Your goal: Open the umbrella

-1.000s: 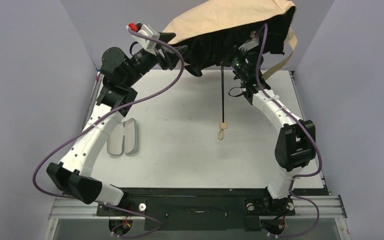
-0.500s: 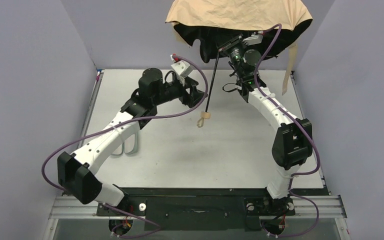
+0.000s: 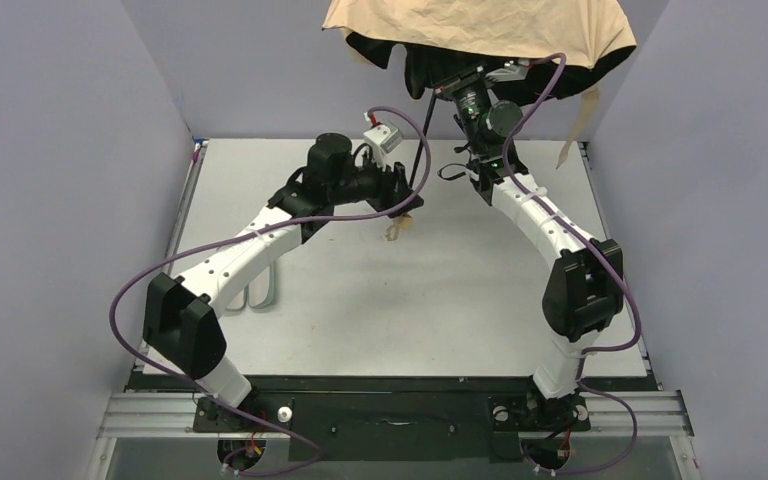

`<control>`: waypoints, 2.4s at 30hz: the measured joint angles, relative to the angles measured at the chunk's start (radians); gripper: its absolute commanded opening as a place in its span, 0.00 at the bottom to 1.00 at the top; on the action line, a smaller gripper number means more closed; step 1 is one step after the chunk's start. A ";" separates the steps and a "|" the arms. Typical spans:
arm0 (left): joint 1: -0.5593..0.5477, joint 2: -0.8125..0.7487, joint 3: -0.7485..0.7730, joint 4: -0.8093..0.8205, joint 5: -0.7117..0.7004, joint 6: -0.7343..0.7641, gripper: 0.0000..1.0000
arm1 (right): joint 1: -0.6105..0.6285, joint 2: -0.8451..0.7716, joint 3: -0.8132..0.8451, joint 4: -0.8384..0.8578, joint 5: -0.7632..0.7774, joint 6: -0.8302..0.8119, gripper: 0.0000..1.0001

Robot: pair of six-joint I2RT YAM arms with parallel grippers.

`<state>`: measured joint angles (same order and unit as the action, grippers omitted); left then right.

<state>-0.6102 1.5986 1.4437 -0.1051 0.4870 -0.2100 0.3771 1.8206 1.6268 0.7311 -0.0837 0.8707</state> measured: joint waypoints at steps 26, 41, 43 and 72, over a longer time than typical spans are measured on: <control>0.047 0.047 0.031 -0.111 0.086 0.351 0.00 | 0.056 0.003 0.103 0.016 0.061 -0.195 0.06; 0.057 0.068 0.032 -0.166 0.064 0.560 0.00 | 0.070 0.024 0.101 0.008 0.106 -0.293 0.13; 0.057 0.068 0.032 -0.174 0.063 0.582 0.00 | 0.070 0.024 0.101 0.008 0.114 -0.304 0.14; 0.056 0.014 -0.066 -0.303 0.070 0.658 0.38 | 0.036 0.026 0.071 -0.051 0.101 -0.214 0.00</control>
<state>-0.5541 1.6127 1.3773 -0.4084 0.5571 0.4480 0.4129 1.8462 1.6974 0.6800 0.0174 0.6563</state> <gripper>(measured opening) 0.204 0.138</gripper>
